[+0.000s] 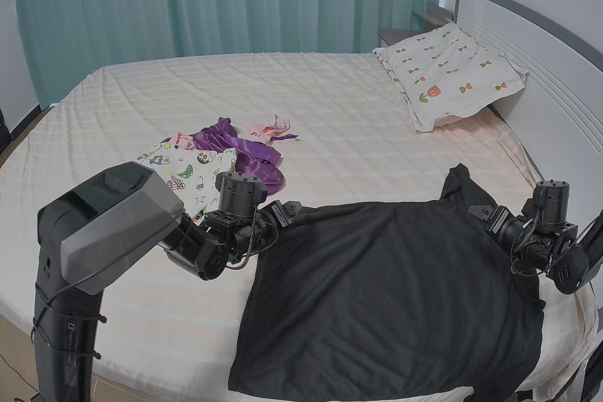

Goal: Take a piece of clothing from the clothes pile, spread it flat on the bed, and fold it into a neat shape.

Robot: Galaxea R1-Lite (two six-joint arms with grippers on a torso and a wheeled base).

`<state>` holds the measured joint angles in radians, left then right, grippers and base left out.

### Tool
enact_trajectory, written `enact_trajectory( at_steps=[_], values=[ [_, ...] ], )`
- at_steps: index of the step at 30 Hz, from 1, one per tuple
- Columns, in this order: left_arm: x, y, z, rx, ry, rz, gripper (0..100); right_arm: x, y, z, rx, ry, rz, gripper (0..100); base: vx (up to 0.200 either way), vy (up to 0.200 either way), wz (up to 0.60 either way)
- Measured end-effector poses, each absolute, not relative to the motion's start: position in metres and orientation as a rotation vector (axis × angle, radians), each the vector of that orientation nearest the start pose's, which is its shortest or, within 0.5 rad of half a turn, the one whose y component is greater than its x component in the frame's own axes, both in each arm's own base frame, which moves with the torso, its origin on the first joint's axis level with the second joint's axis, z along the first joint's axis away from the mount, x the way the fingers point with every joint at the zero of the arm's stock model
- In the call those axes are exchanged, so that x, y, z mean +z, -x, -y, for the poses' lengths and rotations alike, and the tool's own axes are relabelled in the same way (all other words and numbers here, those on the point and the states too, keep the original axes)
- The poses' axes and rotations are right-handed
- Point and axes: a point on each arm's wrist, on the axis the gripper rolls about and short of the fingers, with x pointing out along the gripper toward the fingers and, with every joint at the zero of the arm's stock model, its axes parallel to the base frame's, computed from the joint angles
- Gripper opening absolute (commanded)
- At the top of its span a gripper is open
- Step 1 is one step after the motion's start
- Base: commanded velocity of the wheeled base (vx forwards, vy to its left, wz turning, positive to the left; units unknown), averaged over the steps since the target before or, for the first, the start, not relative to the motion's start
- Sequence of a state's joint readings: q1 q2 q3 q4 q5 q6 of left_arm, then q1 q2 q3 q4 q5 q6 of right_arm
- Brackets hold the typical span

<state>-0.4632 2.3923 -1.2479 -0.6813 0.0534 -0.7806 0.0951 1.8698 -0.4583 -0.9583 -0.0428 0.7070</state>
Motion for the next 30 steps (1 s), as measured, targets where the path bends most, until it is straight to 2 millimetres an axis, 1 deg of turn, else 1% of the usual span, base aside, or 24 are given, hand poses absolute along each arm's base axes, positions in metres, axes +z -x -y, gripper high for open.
enact_trajectory(
  at_steps=[3,9,10,15,19,30],
  values=[
    [0.022,-0.415,0.208,-0.178,0.614,-0.574,100,0.081,-0.281,-0.026,-0.110,-0.663,-0.452,100,0.000,0.000,0.00],
    [0.014,-0.433,0.213,-0.140,0.601,-0.548,100,0.081,-0.281,-0.027,-0.106,-0.662,-0.455,100,0.000,0.000,0.00],
    [0.014,-0.435,0.214,-0.138,0.601,-0.546,0,0.081,-0.281,-0.028,-0.105,-0.661,-0.455,100,0.000,0.000,0.00],
    [0.011,-0.445,0.213,-0.122,0.605,-0.523,0,0.080,-0.281,-0.029,-0.102,-0.660,-0.458,100,0.000,0.000,0.00],
    [0.008,-0.452,0.205,-0.084,0.603,-0.527,0,0.080,-0.281,-0.029,-0.101,-0.660,-0.458,100,0.000,0.000,0.00],
    [0.009,-0.473,0.160,0.041,0.624,-0.473,0,0.079,-0.281,-0.029,-0.102,-0.659,-0.463,100,0.000,0.000,0.00]
  ],
)
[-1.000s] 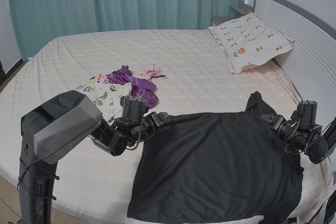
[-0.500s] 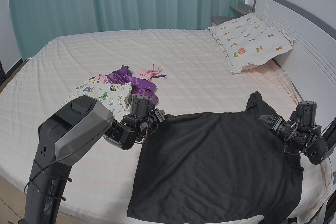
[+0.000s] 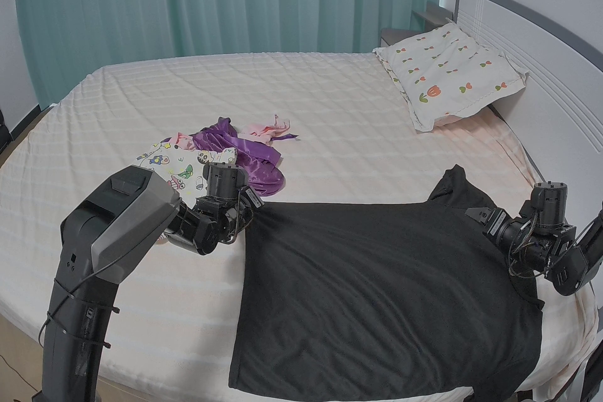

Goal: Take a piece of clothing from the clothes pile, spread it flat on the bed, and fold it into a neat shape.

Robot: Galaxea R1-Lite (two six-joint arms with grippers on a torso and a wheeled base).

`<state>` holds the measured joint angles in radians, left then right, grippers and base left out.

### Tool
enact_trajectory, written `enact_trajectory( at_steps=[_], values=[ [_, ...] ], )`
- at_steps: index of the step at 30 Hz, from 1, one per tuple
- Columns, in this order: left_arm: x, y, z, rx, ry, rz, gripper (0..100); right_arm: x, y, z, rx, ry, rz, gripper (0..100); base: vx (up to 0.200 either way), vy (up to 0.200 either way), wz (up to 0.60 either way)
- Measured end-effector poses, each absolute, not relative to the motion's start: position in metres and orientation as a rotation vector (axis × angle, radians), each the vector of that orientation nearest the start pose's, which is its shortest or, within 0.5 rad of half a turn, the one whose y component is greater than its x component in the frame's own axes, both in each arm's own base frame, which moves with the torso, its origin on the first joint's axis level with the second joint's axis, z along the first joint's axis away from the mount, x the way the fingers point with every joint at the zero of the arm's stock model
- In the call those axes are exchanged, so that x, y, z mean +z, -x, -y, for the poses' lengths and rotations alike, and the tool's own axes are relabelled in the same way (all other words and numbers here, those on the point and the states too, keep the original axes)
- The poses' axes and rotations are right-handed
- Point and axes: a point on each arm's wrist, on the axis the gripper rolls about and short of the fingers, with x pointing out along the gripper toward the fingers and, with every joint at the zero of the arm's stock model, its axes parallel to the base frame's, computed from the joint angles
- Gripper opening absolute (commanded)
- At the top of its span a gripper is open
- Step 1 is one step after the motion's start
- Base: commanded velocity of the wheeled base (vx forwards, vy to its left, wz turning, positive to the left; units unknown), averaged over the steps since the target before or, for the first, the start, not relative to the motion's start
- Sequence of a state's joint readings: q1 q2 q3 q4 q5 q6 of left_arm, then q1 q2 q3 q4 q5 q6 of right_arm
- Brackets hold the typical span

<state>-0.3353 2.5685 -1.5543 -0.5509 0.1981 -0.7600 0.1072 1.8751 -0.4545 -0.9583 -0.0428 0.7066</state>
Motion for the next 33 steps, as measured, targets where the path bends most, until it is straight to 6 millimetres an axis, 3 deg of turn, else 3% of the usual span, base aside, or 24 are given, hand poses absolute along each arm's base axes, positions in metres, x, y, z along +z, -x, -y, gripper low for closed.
enact_trajectory(
  at_steps=[15,16,25,33],
  values=[
    [0.015,-0.488,0.126,0.102,0.646,-0.427,0,0.077,-0.282,-0.029,-0.108,-0.658,-0.470,100,0.000,0.000,0.00],
    [0.015,-0.488,0.125,0.103,0.646,-0.427,100,0.076,-0.282,-0.029,-0.108,-0.658,-0.470,100,0.000,0.000,0.00],
    [0.014,-0.483,0.128,0.111,0.634,-0.467,100,0.075,-0.282,-0.029,-0.110,-0.657,-0.474,100,0.000,0.000,0.00],
    [0.033,-0.465,0.124,0.110,0.641,-0.489,100,0.075,-0.282,-0.029,-0.110,-0.657,-0.473,100,0.000,0.000,0.00]
  ],
)
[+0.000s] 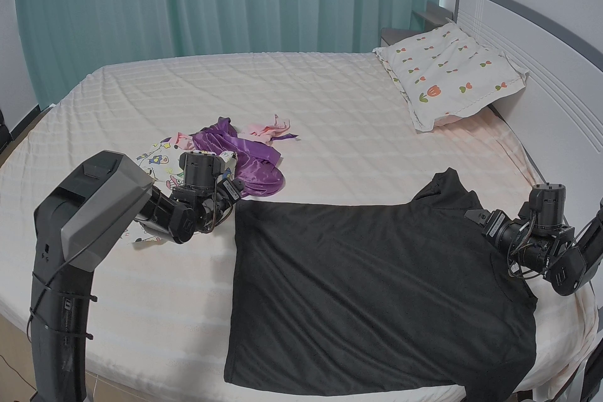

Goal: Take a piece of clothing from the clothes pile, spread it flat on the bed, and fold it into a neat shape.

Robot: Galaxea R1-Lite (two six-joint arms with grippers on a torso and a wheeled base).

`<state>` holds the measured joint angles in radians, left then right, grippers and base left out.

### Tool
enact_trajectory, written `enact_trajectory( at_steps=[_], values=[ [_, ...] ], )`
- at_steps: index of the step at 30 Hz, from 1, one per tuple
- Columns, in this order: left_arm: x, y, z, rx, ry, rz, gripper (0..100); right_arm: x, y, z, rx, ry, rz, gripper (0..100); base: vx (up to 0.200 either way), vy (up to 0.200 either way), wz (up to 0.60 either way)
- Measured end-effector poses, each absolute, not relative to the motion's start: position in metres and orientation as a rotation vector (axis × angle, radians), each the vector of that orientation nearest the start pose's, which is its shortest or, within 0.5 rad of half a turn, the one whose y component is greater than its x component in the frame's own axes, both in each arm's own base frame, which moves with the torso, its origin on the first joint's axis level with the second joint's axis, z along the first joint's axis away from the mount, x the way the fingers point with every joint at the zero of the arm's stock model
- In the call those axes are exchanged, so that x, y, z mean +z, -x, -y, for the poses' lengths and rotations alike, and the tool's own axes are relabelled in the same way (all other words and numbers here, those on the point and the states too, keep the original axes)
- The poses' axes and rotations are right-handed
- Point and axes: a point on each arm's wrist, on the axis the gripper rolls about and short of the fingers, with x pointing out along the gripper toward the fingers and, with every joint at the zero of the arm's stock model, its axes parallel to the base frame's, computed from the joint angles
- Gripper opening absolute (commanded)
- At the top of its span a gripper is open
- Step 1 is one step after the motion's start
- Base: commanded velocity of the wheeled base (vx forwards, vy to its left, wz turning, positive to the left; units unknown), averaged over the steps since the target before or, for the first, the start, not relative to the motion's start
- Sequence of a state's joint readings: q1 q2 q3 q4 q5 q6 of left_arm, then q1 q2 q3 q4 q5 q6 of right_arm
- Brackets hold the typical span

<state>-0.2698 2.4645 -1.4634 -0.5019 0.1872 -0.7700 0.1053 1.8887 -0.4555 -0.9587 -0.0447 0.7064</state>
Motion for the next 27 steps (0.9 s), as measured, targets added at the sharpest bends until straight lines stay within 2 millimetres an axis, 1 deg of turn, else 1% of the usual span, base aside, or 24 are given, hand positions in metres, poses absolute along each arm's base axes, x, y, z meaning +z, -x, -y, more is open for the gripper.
enact_trajectory(
  at_steps=[9,12,16,22,27],
  values=[
    [0.067,-0.422,0.122,0.042,0.684,-0.544,100,0.076,-0.281,-0.029,-0.107,-0.657,-0.474,100,0.000,0.000,0.00],
    [0.076,-0.403,0.124,0.021,0.716,-0.568,100,0.076,-0.281,-0.029,-0.107,-0.657,-0.474,100,-0.200,0.000,0.00],
    [0.084,-0.375,0.127,-0.002,0.733,-0.614,100,0.078,-0.278,-0.029,-0.105,-0.658,-0.470,100,-0.200,0.000,0.00],
    [0.084,-0.324,0.132,-0.036,0.745,-0.681,100,0.084,-0.271,-0.028,-0.103,-0.659,-0.457,100,-0.200,0.000,0.00],
    [0.073,-0.276,0.137,-0.071,0.748,-0.749,100,0.089,-0.260,-0.024,-0.110,-0.660,-0.450,100,-0.200,0.000,0.00]
  ],
)
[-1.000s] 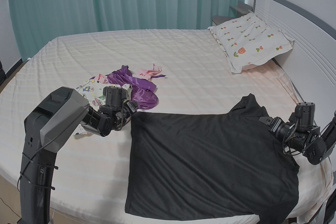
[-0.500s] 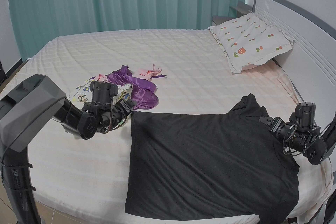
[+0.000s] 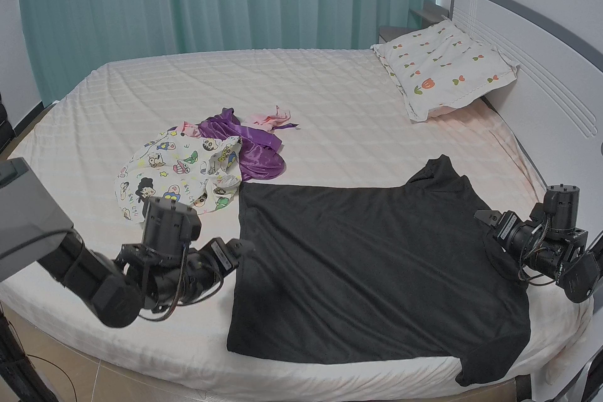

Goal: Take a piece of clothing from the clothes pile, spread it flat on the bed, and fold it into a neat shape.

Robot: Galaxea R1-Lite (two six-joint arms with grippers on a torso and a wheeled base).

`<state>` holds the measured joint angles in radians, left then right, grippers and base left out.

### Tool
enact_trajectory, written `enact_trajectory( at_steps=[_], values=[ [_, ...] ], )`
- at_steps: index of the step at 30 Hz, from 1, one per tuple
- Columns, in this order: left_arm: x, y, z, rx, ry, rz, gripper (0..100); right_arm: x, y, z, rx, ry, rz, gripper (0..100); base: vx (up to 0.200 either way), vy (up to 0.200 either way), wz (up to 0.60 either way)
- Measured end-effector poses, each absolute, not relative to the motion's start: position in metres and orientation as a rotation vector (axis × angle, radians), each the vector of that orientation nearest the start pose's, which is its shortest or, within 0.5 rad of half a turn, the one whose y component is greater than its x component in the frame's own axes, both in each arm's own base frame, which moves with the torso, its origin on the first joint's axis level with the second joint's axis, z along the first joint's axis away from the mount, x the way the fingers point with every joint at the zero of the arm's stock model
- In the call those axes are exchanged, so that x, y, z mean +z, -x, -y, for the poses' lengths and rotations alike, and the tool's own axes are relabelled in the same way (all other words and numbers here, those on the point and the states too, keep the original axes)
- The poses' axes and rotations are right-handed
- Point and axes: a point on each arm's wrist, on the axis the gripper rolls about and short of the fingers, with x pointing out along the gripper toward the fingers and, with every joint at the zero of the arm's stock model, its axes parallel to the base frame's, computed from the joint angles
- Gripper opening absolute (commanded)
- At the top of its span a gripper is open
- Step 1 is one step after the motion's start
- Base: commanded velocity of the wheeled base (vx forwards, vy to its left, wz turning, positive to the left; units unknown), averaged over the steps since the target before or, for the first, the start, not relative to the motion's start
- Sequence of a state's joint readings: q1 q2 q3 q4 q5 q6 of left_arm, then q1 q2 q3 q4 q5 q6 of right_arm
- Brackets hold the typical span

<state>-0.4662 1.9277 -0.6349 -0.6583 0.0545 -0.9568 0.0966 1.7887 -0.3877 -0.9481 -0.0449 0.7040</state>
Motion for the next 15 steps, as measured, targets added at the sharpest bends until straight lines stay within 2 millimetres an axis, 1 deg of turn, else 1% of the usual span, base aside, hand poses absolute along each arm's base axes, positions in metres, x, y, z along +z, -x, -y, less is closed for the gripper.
enact_trajectory(
  at_steps=[3,9,12,15],
  values=[
    [0.066,-0.250,0.139,-0.094,0.755,-0.780,100,0.090,-0.249,-0.020,-0.122,-0.662,-0.452,100,-0.200,0.000,0.00],
    [0.056,-0.213,0.137,-0.143,0.764,-0.798,100,0.085,-0.222,-0.014,-0.152,-0.691,-0.483,100,0.000,0.000,0.00],
    [0.050,-0.201,0.136,-0.148,0.753,-0.823,100,0.083,-0.214,-0.012,-0.164,-0.714,-0.492,100,0.000,0.000,0.00],
    [0.046,-0.196,0.137,-0.147,0.739,-0.845,100,0.083,-0.211,-0.012,-0.166,-0.717,-0.493,100,0.000,0.000,0.00]
  ],
)
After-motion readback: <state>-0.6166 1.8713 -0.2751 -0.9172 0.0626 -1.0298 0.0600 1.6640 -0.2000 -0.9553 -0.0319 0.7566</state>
